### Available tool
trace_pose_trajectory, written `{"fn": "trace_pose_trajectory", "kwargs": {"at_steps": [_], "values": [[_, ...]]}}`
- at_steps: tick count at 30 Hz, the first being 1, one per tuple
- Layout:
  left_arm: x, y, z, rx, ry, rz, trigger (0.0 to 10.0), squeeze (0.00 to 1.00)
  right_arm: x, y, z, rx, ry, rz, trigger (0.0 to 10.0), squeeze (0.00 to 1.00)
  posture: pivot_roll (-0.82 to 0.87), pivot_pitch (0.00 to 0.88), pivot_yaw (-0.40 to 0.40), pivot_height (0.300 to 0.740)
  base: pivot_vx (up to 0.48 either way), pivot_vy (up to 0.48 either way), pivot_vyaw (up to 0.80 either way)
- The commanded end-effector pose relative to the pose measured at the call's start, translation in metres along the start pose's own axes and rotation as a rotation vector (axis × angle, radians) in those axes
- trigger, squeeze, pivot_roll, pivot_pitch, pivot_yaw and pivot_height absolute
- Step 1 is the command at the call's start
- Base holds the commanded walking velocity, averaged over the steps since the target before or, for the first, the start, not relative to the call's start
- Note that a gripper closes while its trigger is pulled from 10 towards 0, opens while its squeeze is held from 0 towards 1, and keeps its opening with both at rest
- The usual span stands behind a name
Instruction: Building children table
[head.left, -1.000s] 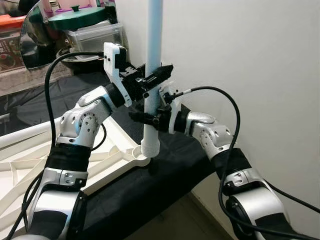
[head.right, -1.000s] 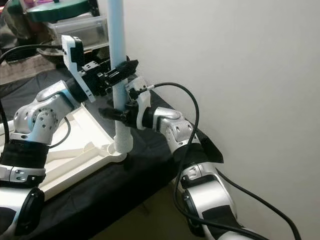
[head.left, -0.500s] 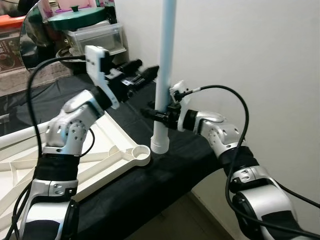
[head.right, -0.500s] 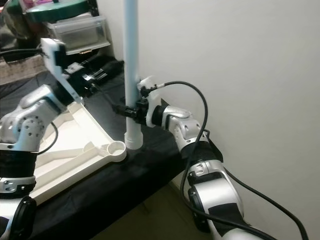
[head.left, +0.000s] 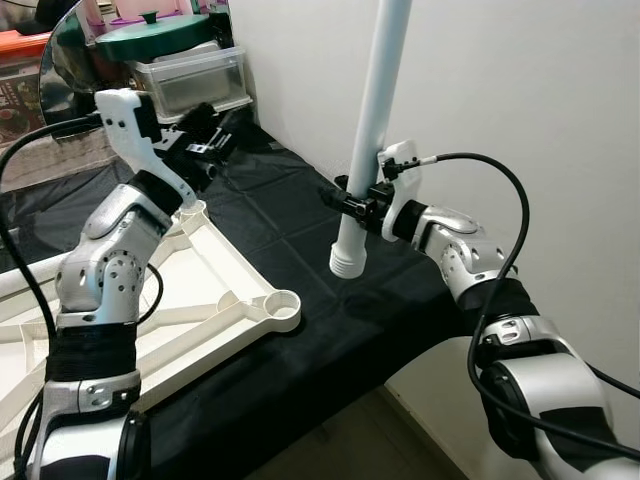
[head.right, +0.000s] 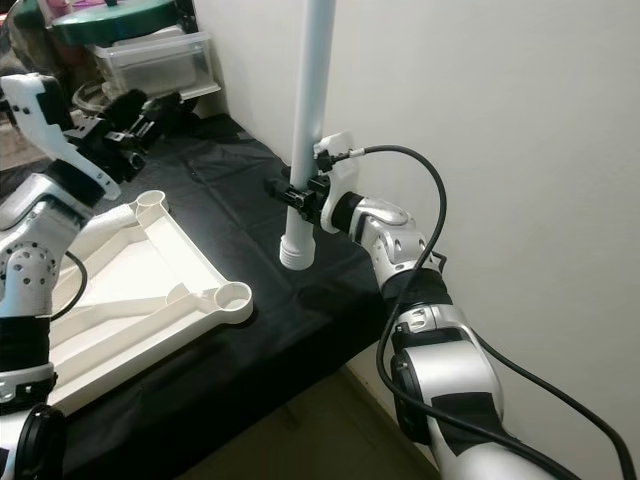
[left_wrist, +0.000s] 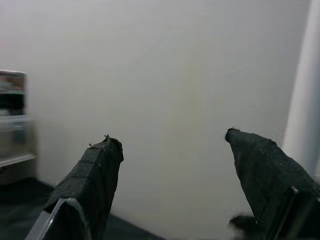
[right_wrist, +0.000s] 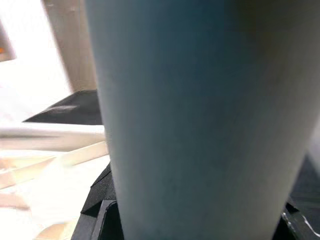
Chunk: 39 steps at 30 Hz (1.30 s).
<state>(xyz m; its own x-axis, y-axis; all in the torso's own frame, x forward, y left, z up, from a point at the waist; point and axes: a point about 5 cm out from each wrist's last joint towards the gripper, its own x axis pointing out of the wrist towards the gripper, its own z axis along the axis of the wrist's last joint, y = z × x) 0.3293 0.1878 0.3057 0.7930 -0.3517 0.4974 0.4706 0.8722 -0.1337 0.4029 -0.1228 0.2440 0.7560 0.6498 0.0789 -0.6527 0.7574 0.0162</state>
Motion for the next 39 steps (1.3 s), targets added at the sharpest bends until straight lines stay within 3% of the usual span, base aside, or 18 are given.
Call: {"fn": "trace_pose_trajectory", "kwargs": {"at_steps": [1, 2, 5, 7, 8, 10, 13, 14, 17, 19, 23, 28, 39], "values": [[-0.004, 0.0, 0.001, 0.02, 0.0, 0.016, 10.0, 0.0, 0.002, -0.005, 0.018, -0.029, -0.068, -0.059, 0.0, 0.0, -0.02, 0.0, 0.031, 0.74, 0.0, 0.0, 0.0], [-0.01, -0.006, -0.004, 0.034, 0.016, 0.036, 10.0, 0.0, 0.001, -0.011, 0.026, -0.028, -0.121, -0.154, 10.0, 0.0, -0.02, 0.0, 0.031, 0.74, 0.0, 0.0, 0.0], [-0.022, -0.015, -0.016, 0.058, 0.034, 0.084, 10.0, 0.0, -0.001, -0.015, 0.034, -0.006, -0.197, -0.253, 10.0, 0.0, -0.02, 0.0, 0.024, 0.74, 0.0, 0.0, 0.0], [-0.032, -0.022, -0.027, 0.096, 0.051, 0.145, 10.0, 0.0, 0.0, -0.009, 0.037, -0.016, -0.246, -0.274, 10.0, 0.0, -0.02, 0.0, 0.024, 0.74, 0.0, 0.0, 0.0], [-0.032, -0.022, -0.027, 0.096, 0.051, 0.145, 10.0, 0.0, 0.0, -0.009, 0.037, -0.016, -0.246, -0.274, 10.0, 0.0, -0.02, 0.0, 0.024, 0.74, 0.0, 0.0, 0.0], [-0.04, -0.032, -0.034, 0.176, 0.069, 0.179, 10.0, 0.0, 0.003, 0.0, 0.033, -0.104, -0.226, -0.338, 10.0, 0.0, -0.03, 0.0, 0.027, 0.74, 0.0, 0.0, 0.0], [-0.046, -0.04, -0.04, 0.166, 0.072, 0.25, 10.0, 0.0, 0.003, 0.008, 0.028, -0.092, -0.238, -0.376, 10.0, 0.0, -0.04, 0.0, 0.026, 0.74, 0.0, 0.0, 0.0], [-0.05, -0.045, -0.043, 0.181, 0.08, 0.259, 10.0, 0.0, 0.004, 0.016, 0.029, -0.068, -0.289, -0.288, 10.0, 0.0, -0.06, 0.0, 0.024, 0.74, 0.0, 0.0, 0.0], [-0.059, -0.049, -0.049, 0.15, 0.095, 0.312, 10.0, 0.0, 0.003, 0.021, 0.024, -0.031, -0.293, -0.258, 10.0, 0.0, -0.07, 0.0, 0.032, 0.74, 0.0, 0.0, 0.0], [-0.067, -0.05, -0.055, 0.144, 0.117, 0.363, 10.0, 0.0, -0.001, 0.029, 0.018, -0.071, -0.309, -0.242, 10.0, 0.0, -0.07, 0.0, 0.038, 0.74, 0.0, 0.0, 0.0], [-0.077, -0.059, -0.065, 0.188, 0.166, 0.371, 10.0, 0.0, -0.004, 0.047, 0.007, 0.036, -0.315, -0.149, 10.0, 0.0, -0.08, 0.0, 0.044, 0.74, 0.0, 0.0, 0.0], [-0.083, -0.068, -0.068, 0.241, 0.186, 0.359, 10.0, 0.0, -0.012, 0.05, 0.007, 0.055, -0.344, -0.168, 10.0, 0.0, -0.07, 0.0, 0.045, 0.74, 0.0, 0.0, 0.48], [-0.09, -0.069, -0.062, 0.274, 0.179, 0.437, 10.0, 0.0, -0.019, 0.052, 0.008, 0.029, -0.348, -0.177, 10.0, 0.0, -0.07, 0.0, 0.046, 0.74, 0.0, 0.0, 0.8]]}}
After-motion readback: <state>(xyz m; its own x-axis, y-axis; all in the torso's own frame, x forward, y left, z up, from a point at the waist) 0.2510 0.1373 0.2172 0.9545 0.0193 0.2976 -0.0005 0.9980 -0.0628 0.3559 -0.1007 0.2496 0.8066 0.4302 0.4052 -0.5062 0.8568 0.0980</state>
